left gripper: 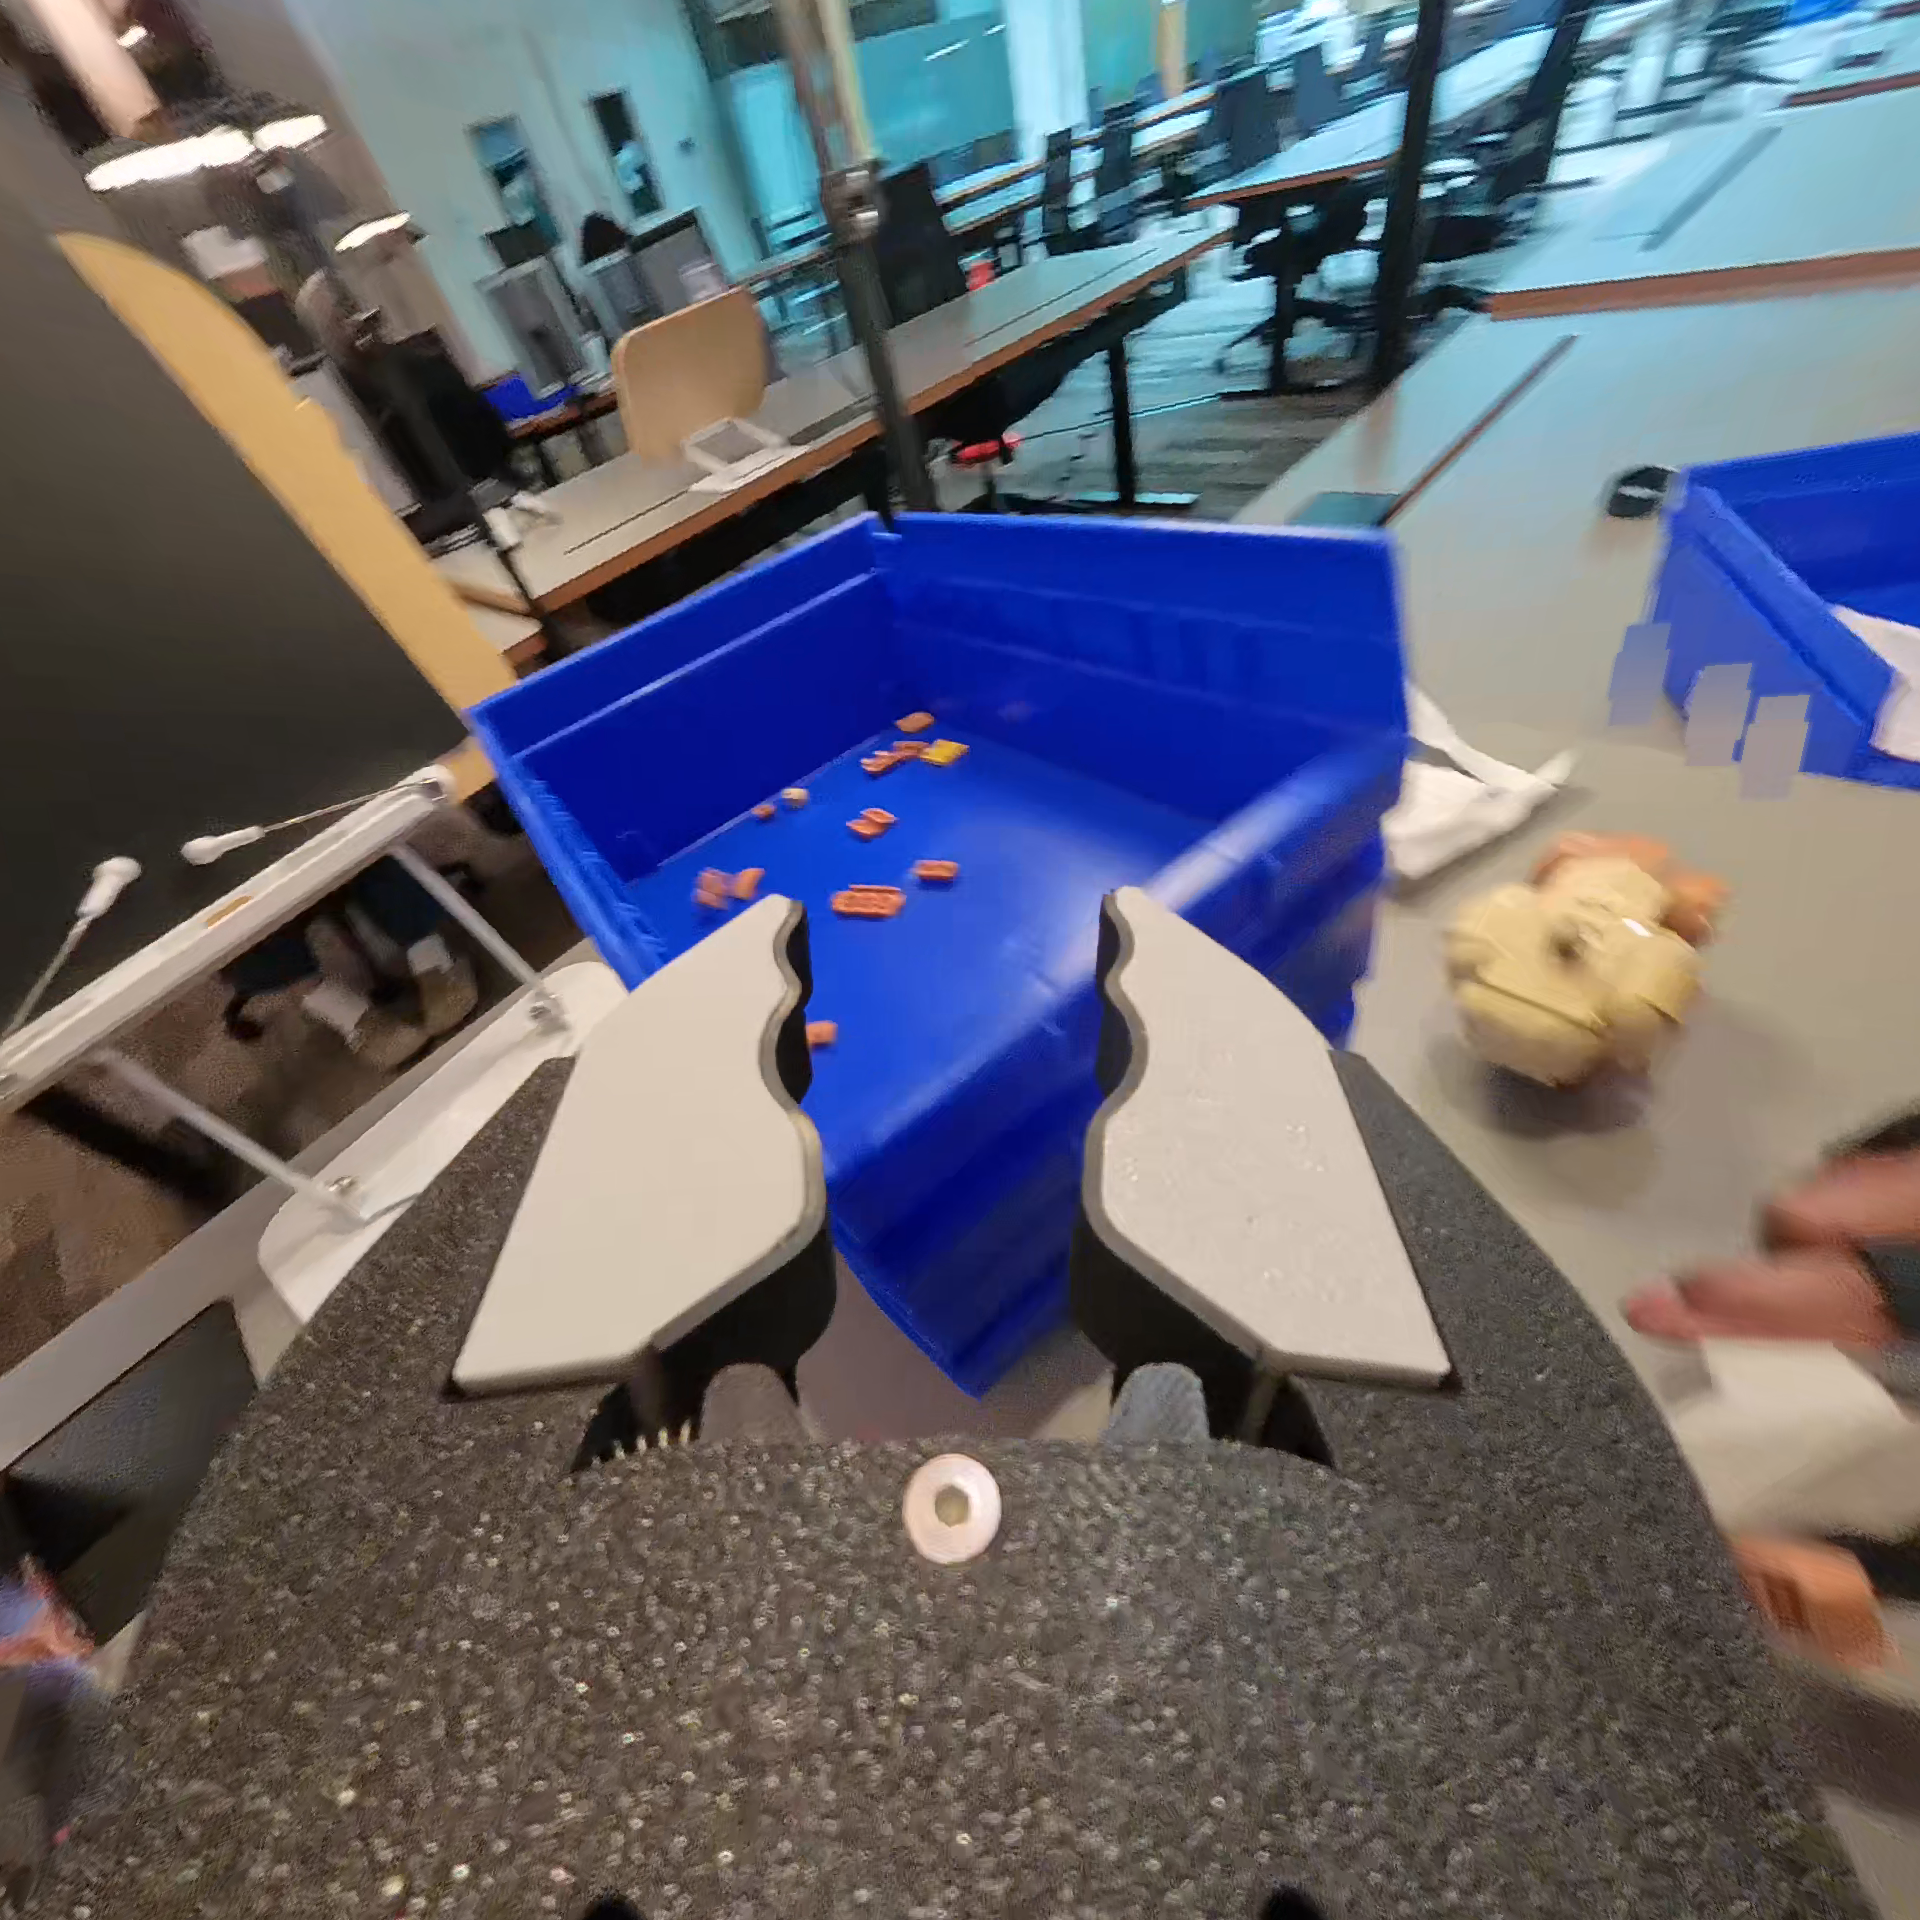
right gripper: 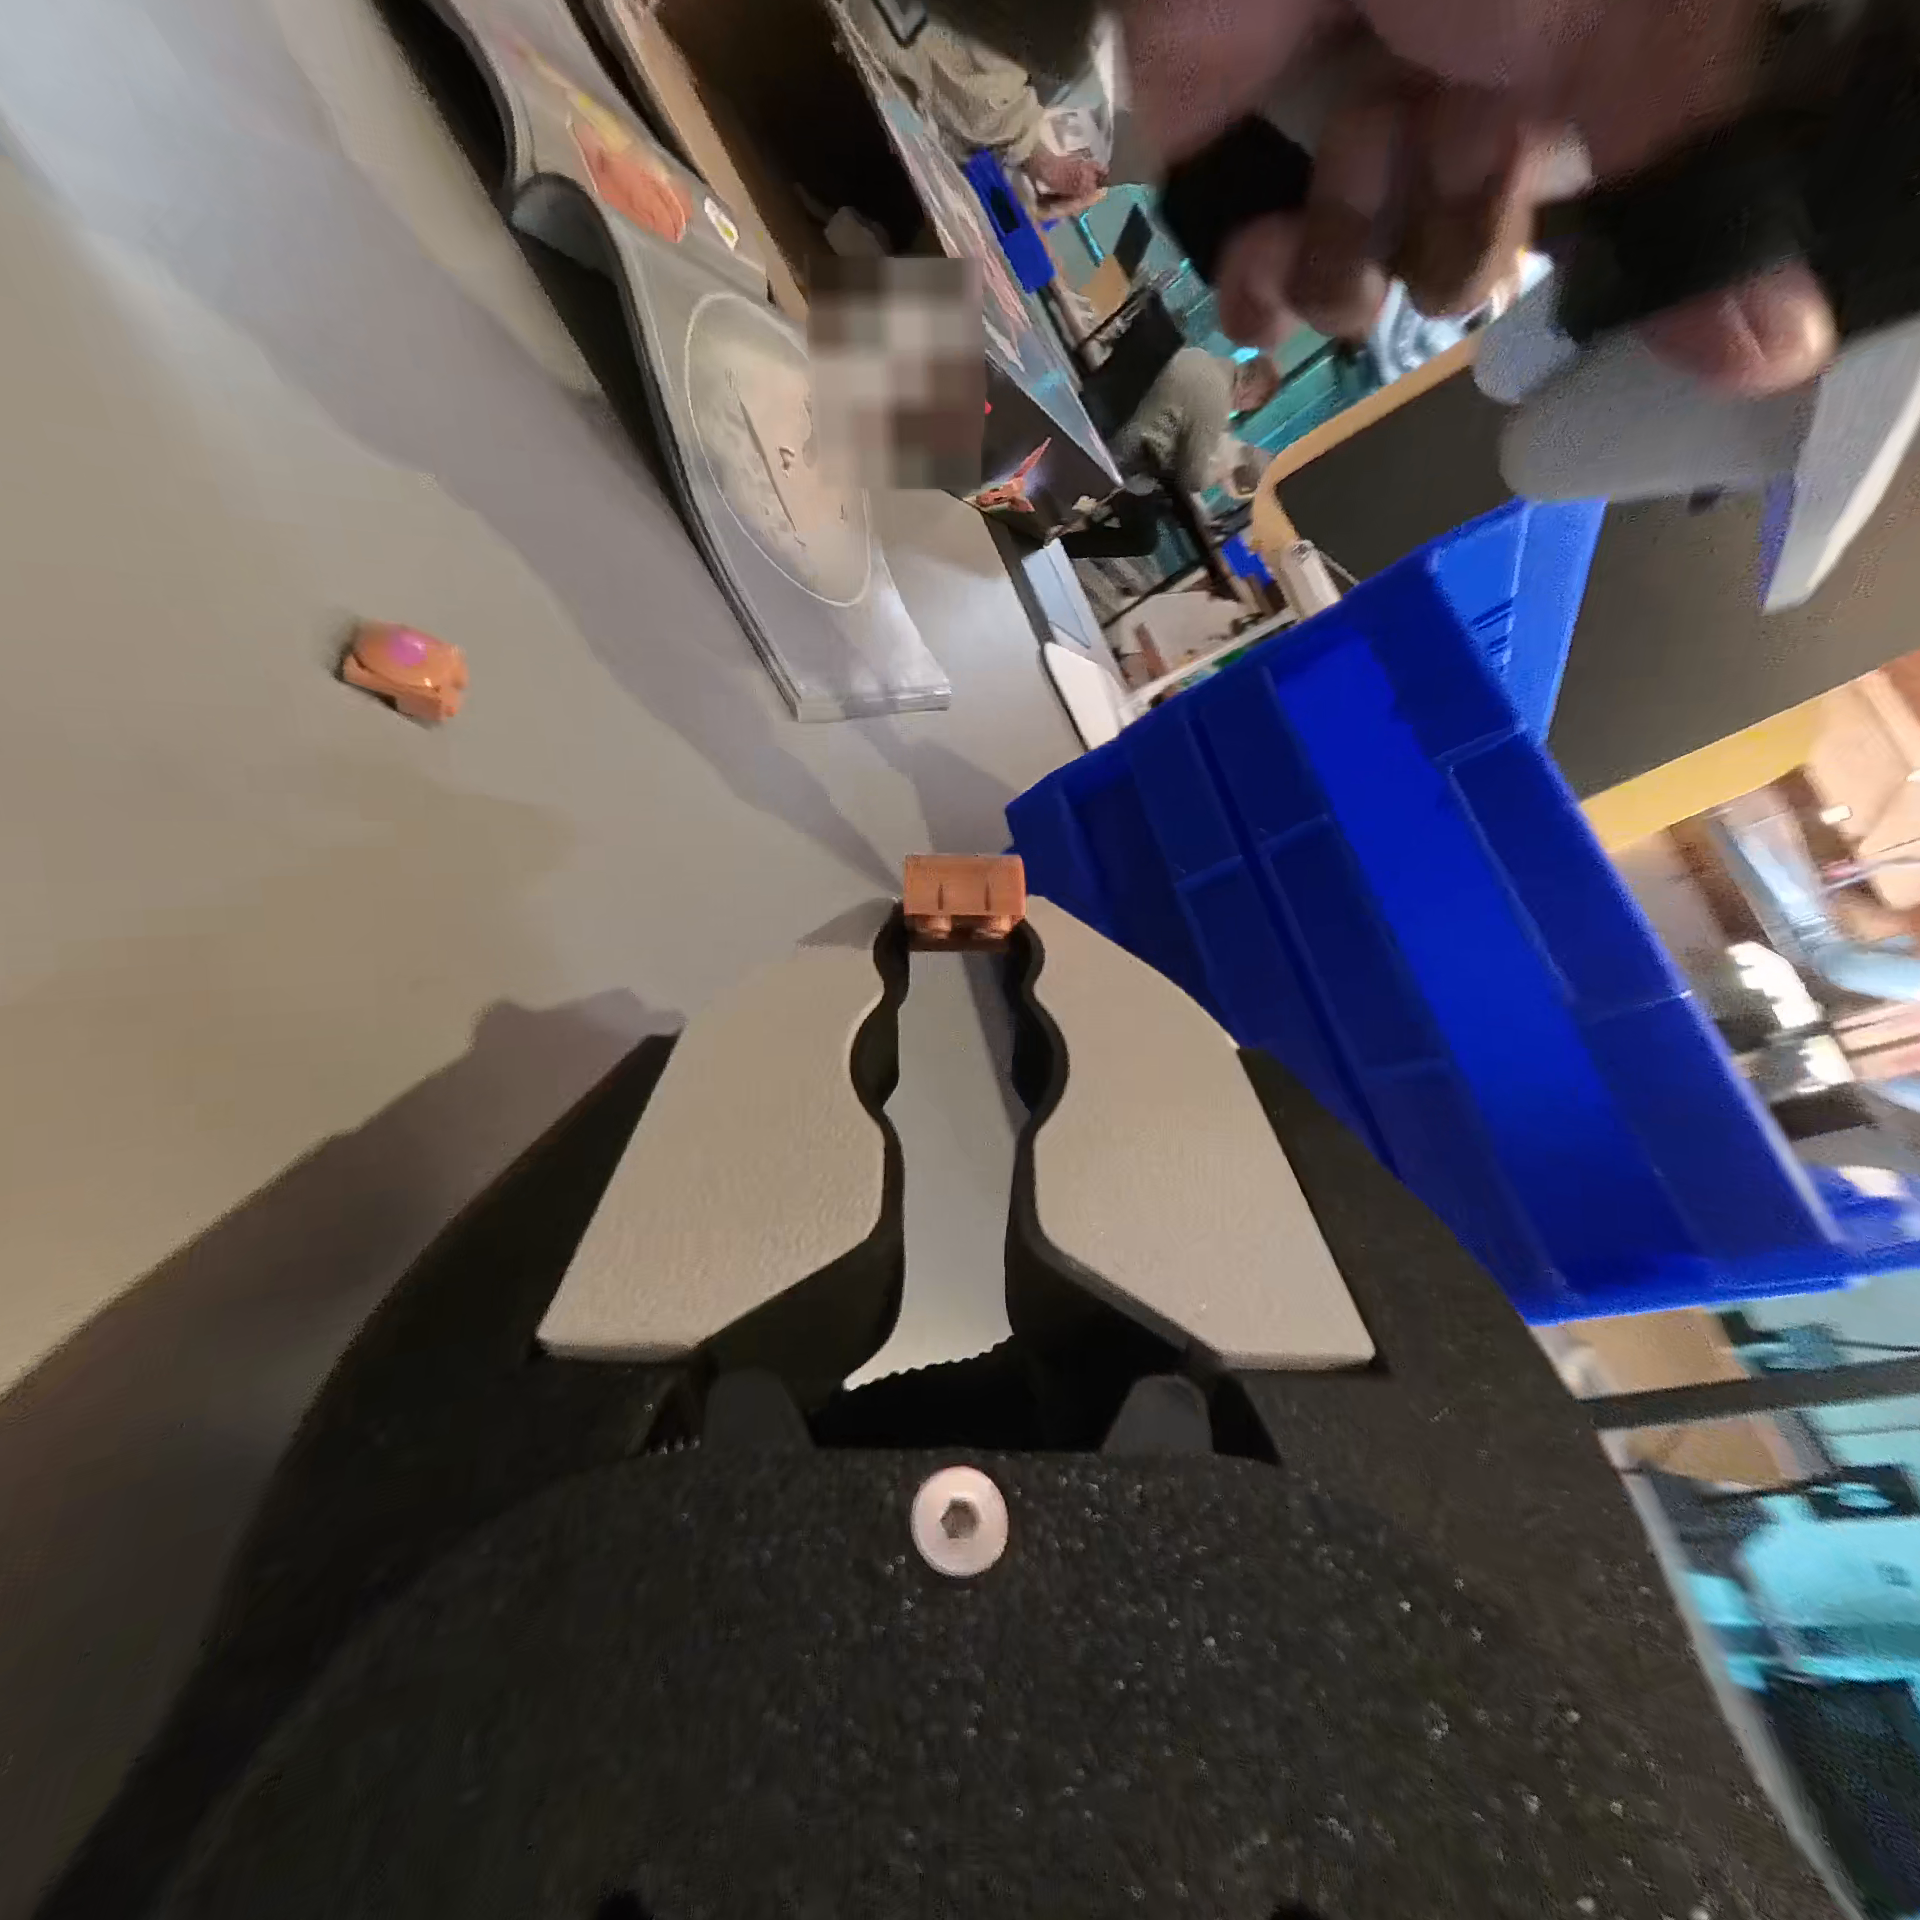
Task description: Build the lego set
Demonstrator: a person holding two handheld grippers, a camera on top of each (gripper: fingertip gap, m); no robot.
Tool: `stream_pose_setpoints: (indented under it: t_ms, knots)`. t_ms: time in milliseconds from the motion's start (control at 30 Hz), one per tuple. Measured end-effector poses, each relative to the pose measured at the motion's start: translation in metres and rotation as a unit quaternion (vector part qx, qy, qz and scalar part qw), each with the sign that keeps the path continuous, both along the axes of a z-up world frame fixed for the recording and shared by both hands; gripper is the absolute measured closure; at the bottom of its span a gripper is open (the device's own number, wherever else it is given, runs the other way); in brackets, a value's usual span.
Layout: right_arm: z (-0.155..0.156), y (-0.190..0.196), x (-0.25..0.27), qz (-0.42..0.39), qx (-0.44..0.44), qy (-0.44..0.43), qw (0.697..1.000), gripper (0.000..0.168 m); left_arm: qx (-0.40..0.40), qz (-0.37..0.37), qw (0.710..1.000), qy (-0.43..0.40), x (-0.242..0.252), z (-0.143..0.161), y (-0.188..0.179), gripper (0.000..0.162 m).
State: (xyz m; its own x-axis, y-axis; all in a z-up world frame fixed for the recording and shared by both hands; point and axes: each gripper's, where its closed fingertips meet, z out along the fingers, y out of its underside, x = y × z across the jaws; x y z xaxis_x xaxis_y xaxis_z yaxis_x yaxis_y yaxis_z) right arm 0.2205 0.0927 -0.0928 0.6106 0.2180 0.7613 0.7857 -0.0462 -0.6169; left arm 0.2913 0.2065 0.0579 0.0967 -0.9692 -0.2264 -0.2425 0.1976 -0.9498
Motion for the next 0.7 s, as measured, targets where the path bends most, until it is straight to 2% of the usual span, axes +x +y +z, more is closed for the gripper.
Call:
stream_pose_setpoints:
  t_ms: [100, 167, 233, 333, 467, 700]
  knots:
    - [0.003, 0.001, -0.004, 0.028, -0.039, 0.102, 0.994, 0.151, 0.028, -0.109, 0.993, 0.031, -0.029, -0.036, -0.047, 0.114]
    - [0.006, 0.002, -0.008, 0.049, -0.068, 0.168, 0.982, 0.151, 0.032, -0.206, 0.976, 0.062, -0.054, -0.07, -0.084, 0.119]
    - [0.005, 0.005, -0.012, 0.068, -0.091, 0.21, 0.971, 0.151, 0.044, -0.262, 0.963, 0.054, -0.075, -0.092, -0.105, 0.121]
    - [0.002, 0.008, -0.02, 0.092, -0.116, 0.237, 0.96, 0.151, 0.052, -0.281, 0.958, 0.038, -0.091, -0.107, -0.111, 0.128]
    - [0.0, 0.013, -0.031, 0.114, -0.133, 0.245, 0.954, 0.151, 0.073, -0.301, 0.949, 0.062, -0.094, -0.124, -0.115, 0.135]
    - [-0.005, 0.012, -0.033, 0.124, -0.147, 0.235, 0.953, 0.151, 0.108, -0.324, 0.938, 0.065, -0.091, -0.131, -0.128, 0.14]
